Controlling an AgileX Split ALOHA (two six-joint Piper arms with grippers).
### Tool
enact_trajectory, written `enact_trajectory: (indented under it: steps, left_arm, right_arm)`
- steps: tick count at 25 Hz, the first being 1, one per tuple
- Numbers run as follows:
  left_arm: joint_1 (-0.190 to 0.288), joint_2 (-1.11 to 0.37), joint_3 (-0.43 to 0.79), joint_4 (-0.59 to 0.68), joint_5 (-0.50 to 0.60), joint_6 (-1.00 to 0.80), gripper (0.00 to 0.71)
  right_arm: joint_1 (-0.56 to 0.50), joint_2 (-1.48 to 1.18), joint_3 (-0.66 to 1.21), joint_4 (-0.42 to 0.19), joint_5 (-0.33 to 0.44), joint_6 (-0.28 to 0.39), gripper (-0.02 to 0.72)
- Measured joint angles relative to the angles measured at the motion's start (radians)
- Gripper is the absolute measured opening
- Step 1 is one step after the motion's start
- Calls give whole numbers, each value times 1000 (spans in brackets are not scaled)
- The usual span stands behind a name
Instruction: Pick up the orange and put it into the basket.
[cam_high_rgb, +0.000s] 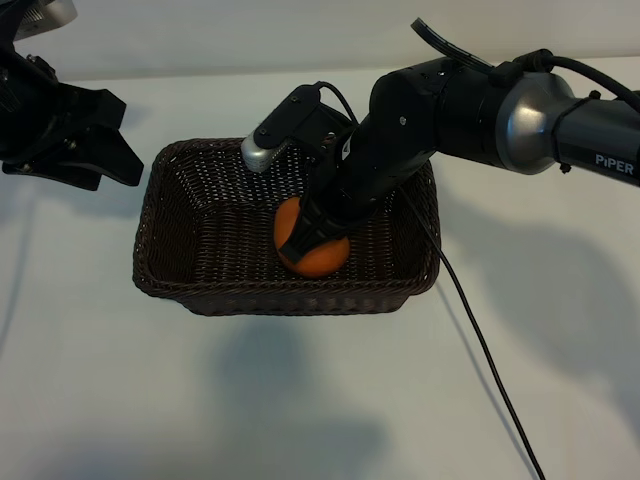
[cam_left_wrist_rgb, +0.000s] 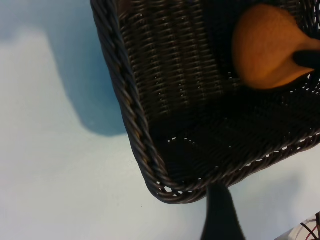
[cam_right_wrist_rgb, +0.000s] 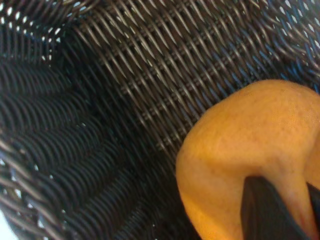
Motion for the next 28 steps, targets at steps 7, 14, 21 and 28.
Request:
enact_trajectory:
  steps: [7,14,21,28]
  left_arm:
    - [0,0,0,0,0,0,498]
    - [0,0,0,0,0,1,498]
    - [0,0,0,0,0,1,498]
    - [0,0,0,0,0,3,498]
  right_arm:
    - [0,-1,0,38,0,1,475]
    - [0,-87,0,30,0,3,550]
    - [0,-263,0,-32,45,5,504]
    - [0,-295,0,-70,136,53,490]
